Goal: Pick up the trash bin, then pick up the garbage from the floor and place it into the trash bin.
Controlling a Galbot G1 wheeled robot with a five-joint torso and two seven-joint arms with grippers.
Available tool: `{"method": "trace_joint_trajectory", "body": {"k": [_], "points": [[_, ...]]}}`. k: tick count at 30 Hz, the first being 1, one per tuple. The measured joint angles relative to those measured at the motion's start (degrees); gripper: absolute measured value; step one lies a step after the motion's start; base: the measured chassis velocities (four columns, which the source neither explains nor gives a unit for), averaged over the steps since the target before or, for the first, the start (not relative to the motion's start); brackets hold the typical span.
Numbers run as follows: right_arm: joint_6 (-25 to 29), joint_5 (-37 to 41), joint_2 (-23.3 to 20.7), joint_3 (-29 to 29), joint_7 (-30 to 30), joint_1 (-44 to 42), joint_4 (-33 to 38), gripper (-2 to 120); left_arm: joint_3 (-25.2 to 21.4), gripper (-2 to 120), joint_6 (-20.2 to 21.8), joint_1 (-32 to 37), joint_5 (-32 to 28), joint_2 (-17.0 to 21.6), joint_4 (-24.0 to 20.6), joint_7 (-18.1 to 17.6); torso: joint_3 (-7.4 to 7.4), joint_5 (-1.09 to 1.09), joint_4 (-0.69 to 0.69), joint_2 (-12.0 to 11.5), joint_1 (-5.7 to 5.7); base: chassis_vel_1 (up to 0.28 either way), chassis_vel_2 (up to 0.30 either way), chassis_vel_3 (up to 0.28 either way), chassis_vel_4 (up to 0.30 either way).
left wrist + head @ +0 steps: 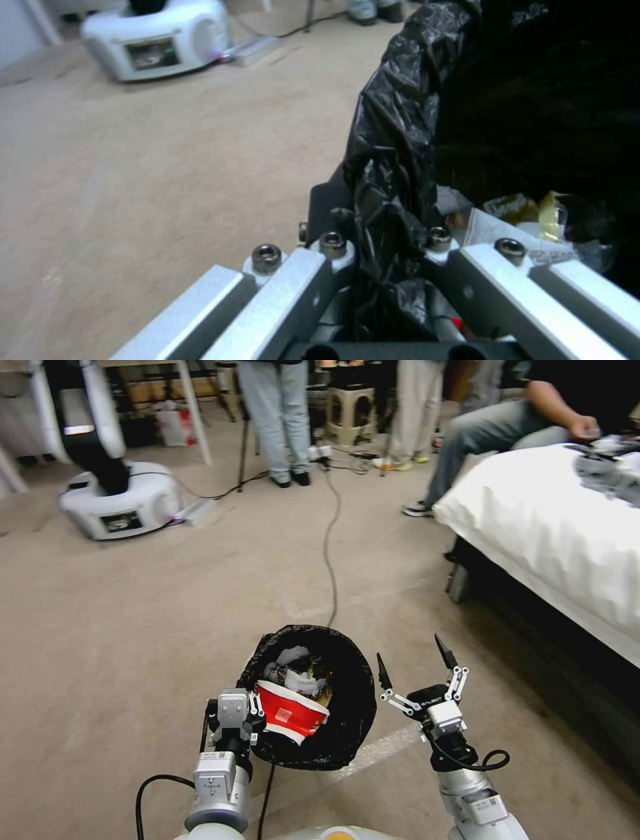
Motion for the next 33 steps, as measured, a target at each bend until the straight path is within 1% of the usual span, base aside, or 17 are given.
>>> {"method": "trace_joint_trajectory", "body": {"k": [17,22,28,30,33], "points": [[0.73,-0.22,0.18,-0.05,-0.53,-0.39,-0.89,100,0.01,2,-0.4,0.17,0.05,-0.09,-0.06,-0.13,0.0,0.0,0.01,0.0,0.0,0.124,0.124,0.125,0.119],[1.07,-0.32,0.45,-0.12,-0.56,-0.59,-1.55,100,-0.37,2,-0.53,-0.26,-0.18,-0.13,0.42,-0.29,0.0,0.0,0.01,0.0,0.0,0.081,0.089,0.062,0.078],[1.17,-0.38,0.73,-0.12,-0.57,-0.58,-1.86,100,-0.79,2,-0.78,-0.7,-0.75,-0.24,1.02,-0.29,0.0,0.0,-0.02,0.0,0.0,0.0,0.0,0.0,0.0],[1.22,-0.51,0.86,-0.13,-0.64,-0.64,-2.12,100,-1.04,2,-0.12,-1.18,-4.26,-0.22,1.19,-0.75,0.0,0.0,0.0,0.0,0.0,0.0,0.0,0.0,0.0],[1.34,-0.73,0.99,-0.12,-0.68,-0.71,-2.59,100,-1.62,2,0.71,-1.67,-6.03,-0.19,1.51,-1.01,0.0,0.0,-0.01,0.0,0.0,0.0,0.0,0.0,0.0]]}}
